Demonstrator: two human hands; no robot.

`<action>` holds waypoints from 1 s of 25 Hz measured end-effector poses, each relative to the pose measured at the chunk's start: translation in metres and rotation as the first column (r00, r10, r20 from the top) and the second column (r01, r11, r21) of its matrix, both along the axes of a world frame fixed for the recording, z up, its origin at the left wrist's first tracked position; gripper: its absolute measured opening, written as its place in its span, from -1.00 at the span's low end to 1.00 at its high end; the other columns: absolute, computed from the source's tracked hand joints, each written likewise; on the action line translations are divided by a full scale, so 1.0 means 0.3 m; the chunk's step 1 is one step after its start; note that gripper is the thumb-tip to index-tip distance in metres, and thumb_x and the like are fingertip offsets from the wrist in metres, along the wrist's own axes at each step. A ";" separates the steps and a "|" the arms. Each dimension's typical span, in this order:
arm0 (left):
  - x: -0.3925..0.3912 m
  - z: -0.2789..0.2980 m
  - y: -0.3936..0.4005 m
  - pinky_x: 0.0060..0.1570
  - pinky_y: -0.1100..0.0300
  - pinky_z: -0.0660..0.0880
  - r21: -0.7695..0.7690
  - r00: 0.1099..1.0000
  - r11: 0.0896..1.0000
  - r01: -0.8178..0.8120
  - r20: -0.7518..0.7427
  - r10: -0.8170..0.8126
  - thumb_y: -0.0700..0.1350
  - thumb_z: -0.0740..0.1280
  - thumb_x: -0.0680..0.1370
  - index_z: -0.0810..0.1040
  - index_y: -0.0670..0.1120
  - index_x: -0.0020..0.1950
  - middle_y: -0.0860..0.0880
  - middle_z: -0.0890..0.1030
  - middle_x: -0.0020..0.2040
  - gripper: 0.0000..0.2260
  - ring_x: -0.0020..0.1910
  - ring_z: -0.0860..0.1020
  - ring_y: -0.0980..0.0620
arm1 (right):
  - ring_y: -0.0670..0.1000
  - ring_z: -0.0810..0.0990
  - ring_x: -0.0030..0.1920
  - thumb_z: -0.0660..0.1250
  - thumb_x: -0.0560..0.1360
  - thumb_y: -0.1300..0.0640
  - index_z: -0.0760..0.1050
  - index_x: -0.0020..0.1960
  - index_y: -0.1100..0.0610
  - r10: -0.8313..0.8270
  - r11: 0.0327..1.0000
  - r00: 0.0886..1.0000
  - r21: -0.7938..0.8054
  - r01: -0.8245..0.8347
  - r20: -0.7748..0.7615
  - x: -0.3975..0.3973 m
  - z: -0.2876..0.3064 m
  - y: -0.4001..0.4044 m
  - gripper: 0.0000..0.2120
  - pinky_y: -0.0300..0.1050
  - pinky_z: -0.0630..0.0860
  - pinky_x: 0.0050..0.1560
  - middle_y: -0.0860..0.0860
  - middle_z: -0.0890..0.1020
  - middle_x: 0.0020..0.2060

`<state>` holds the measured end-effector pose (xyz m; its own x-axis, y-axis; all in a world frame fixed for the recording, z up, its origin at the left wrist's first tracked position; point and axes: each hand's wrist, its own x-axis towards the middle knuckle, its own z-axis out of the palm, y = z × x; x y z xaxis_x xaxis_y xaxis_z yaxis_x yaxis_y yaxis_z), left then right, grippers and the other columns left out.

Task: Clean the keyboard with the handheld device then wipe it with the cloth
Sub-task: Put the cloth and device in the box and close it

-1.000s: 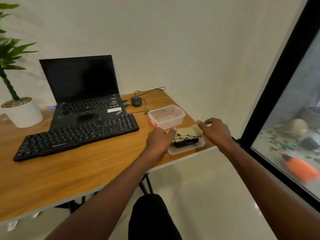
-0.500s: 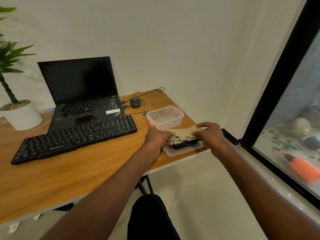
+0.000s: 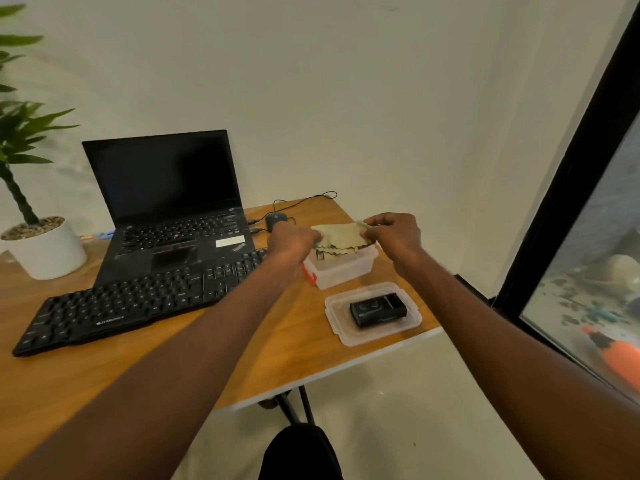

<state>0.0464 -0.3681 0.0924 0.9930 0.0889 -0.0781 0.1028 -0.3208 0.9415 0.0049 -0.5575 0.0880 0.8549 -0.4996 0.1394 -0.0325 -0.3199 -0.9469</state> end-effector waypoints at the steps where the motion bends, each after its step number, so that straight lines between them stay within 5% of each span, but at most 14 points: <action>1: 0.032 -0.009 0.003 -0.20 0.08 0.57 0.063 1.000 0.998 -0.012 0.001 0.012 -0.11 0.56 0.53 0.60 -0.24 0.04 -0.07 0.60 -0.11 -0.75 -0.19 0.54 0.01 | -0.03 0.71 -0.09 0.57 0.38 0.27 0.74 -0.06 0.08 0.010 0.999 0.999 -0.052 -0.012 -0.032 0.047 -0.009 0.008 -0.82 -0.10 0.67 -0.04 0.00 0.73 -0.12; 3: 0.077 -0.041 0.009 0.04 -0.05 0.63 0.244 1.000 0.970 -0.016 0.017 0.012 -0.04 0.58 0.51 0.62 -0.17 -0.03 -0.06 0.61 -0.14 -0.75 -0.10 0.60 -0.07 | -0.04 0.69 -0.10 0.57 0.37 0.24 0.73 -0.11 0.06 0.036 0.975 0.994 -0.214 -0.057 -0.101 0.113 -0.032 0.019 -0.86 -0.07 0.66 -0.08 -0.01 0.73 -0.14; 7: 0.067 -0.107 0.023 0.00 -0.03 0.62 0.611 0.980 0.788 -0.082 0.194 -0.048 0.12 0.50 0.54 0.69 -0.01 -0.11 -0.01 0.69 -0.07 -0.79 -0.05 0.63 -0.05 | 0.01 0.65 -0.05 0.53 0.43 0.11 0.70 -0.04 0.00 0.019 0.841 0.984 -0.529 -0.112 -0.178 0.143 -0.084 0.035 -0.89 -0.09 0.61 -0.06 0.01 0.68 0.01; 10: 0.020 -0.158 0.040 0.10 -0.10 0.59 0.630 0.946 0.775 -0.049 0.278 -0.166 0.17 0.48 0.55 0.70 0.08 0.08 0.05 0.66 0.09 -0.78 0.08 0.62 -0.04 | 0.05 0.63 0.01 0.45 0.47 0.10 0.69 0.09 0.00 -0.069 0.775 0.995 -0.632 0.011 -0.066 0.106 -0.101 0.028 -0.80 -0.05 0.62 -0.05 0.02 0.63 0.08; 15: -0.031 -0.183 0.075 0.07 0.04 0.58 0.570 0.945 0.820 0.048 0.241 -0.223 0.07 0.43 0.61 0.70 -0.02 0.24 -0.01 0.70 0.22 -0.72 0.14 0.63 -0.03 | 0.02 0.68 0.07 0.41 0.48 0.23 0.72 0.14 0.10 -0.020 0.852 0.989 -0.521 -0.060 -0.146 0.034 -0.129 0.026 -0.74 -0.09 0.61 0.10 0.04 0.72 0.12; 19: -0.114 -0.172 0.104 0.03 0.02 0.56 0.560 0.920 0.828 0.001 0.323 -0.220 0.10 0.36 0.66 0.58 -0.06 0.37 -0.06 0.63 0.23 -0.65 0.10 0.60 -0.05 | -0.02 0.66 0.08 0.41 0.54 0.07 0.70 0.12 0.04 -0.008 0.861 0.999 -0.508 -0.018 -0.049 -0.076 -0.089 0.021 -0.81 -0.13 0.55 0.07 -0.02 0.72 0.09; 22: -0.230 -0.188 0.087 -0.05 0.06 0.56 0.522 0.881 0.852 0.031 0.389 -0.271 0.09 0.35 0.67 0.62 -0.04 0.27 0.02 0.63 0.08 -0.72 -0.03 0.57 0.08 | -0.07 0.62 0.10 0.49 0.48 -0.13 0.66 0.21 -0.03 0.182 0.777 0.939 -0.543 -0.319 -0.290 -0.214 -0.058 -0.041 -0.66 -0.12 0.54 0.11 -0.09 0.67 0.12; 25: -0.305 -0.266 0.103 0.12 -0.01 0.57 0.639 0.817 0.768 -0.046 0.466 -0.338 0.09 0.28 0.67 0.62 0.01 0.30 0.05 0.58 0.20 -0.71 0.14 0.52 0.05 | -0.05 0.52 0.24 0.58 0.43 -0.09 0.51 0.41 -0.05 0.342 0.604 0.747 -0.476 -0.639 -0.570 -0.325 -0.061 -0.063 -0.40 -0.15 0.44 0.20 -0.12 0.56 0.24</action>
<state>-0.0452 -0.3373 0.0125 0.8523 -0.2253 0.4720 -0.4419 -0.7929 0.4195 -0.0926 -0.5764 0.0696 0.9836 0.0908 -0.1557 0.0085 -0.8862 -0.4632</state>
